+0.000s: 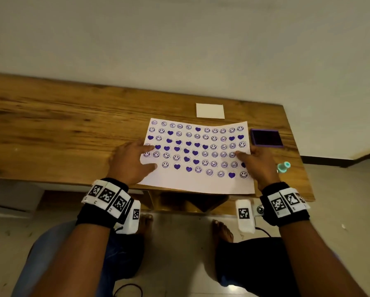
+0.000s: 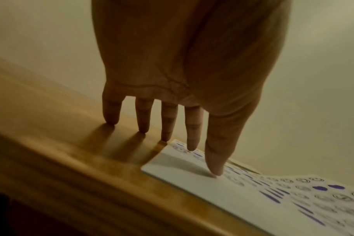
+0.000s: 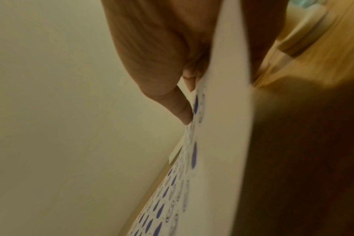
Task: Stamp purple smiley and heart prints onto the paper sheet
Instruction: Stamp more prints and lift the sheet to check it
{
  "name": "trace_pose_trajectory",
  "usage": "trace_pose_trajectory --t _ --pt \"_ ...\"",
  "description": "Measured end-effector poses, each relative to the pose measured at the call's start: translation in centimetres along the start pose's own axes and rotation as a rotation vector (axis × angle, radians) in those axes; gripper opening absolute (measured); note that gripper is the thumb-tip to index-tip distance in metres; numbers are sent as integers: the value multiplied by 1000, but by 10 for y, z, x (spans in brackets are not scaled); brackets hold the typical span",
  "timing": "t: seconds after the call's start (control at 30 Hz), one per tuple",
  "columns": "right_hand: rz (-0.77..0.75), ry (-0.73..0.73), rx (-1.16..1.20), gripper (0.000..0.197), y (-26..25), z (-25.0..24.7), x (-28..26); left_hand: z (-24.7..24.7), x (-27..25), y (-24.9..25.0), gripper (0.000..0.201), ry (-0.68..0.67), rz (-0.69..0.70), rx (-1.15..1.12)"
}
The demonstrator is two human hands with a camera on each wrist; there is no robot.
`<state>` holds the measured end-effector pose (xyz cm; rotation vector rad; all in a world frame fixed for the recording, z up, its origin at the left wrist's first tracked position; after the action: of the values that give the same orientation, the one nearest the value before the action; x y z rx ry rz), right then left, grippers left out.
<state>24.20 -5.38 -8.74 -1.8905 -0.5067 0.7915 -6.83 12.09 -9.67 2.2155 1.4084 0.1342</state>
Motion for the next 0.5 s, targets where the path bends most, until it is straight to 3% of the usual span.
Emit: trace_pose_trajectory --t 0.1,0.23,0.33,0.5 --pt "6 31 -68 17 0 -4 3 2 -1 2 62 -3 0 61" --pt "-37 125 -255 57 -12 -17 2 -1 -6 6 60 36 -47 95" --pt "-147 186 -435 52 -29 -25 -5 -2 -8 10 60 37 -65 111" --pt "-211 201 -494 38 -41 -29 -12 -1 -8 11 60 31 -69 111"
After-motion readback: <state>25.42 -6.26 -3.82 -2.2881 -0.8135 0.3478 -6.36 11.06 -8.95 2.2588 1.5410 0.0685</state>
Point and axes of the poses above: each hand's wrist, its own x-axis towards the middle knuckle, its own z-axis out of the palm, y = z × x, the point moved 10 cm from there along x, towards the middle knuckle, and after that the axes turned 2 degrees about x, right-handed, at the moved point
